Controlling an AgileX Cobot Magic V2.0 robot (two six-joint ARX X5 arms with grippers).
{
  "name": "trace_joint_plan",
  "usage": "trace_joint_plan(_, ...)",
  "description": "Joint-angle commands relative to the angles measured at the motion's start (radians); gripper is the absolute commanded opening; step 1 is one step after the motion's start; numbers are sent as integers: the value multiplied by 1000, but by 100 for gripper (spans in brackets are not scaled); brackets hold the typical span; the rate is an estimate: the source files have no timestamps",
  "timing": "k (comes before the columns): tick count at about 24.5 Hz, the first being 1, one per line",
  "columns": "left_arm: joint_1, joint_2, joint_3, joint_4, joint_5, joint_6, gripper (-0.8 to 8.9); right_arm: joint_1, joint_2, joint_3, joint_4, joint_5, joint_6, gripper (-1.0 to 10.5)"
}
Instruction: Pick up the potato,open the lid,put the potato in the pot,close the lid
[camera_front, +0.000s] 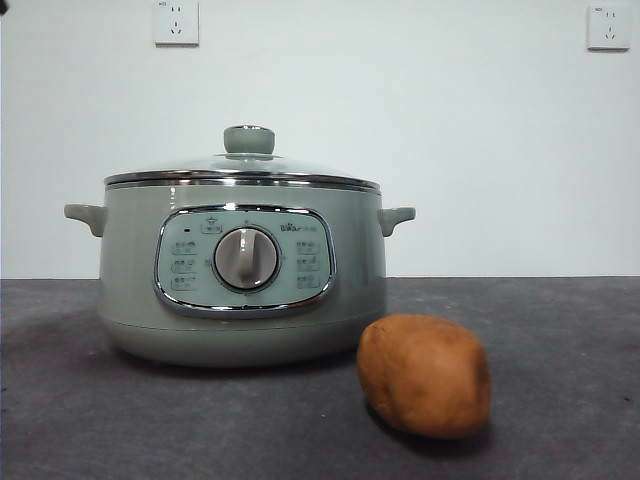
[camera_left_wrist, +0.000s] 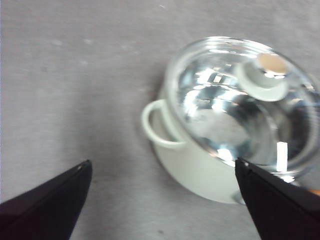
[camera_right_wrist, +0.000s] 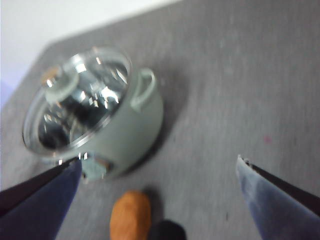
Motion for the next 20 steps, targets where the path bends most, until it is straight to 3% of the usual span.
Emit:
trace_joint_plan(1,2,46,44,-53,82,-6,471,0,88,55,-108,-41,-23,633)
trace_joint_plan(7,2,114,72,-114,150,-18,471,0,232,88,-127,-216,-22,630)
trace_joint_plan(12,0,161,72,-139,164,-17,471,59,358,88,-130,-238,0,630)
trace_joint_plan(14,0,174,72,-138,164,-17,471,137,398,88,-126,-171,6,630)
trace_joint_plan(18,0,203,72,-138,164,-17,471,355,483,88,-109,55,58,630)
trace_joint_plan(20,0,217,72,-138,164,-17,471,449,534,88,-85,111,79,630)
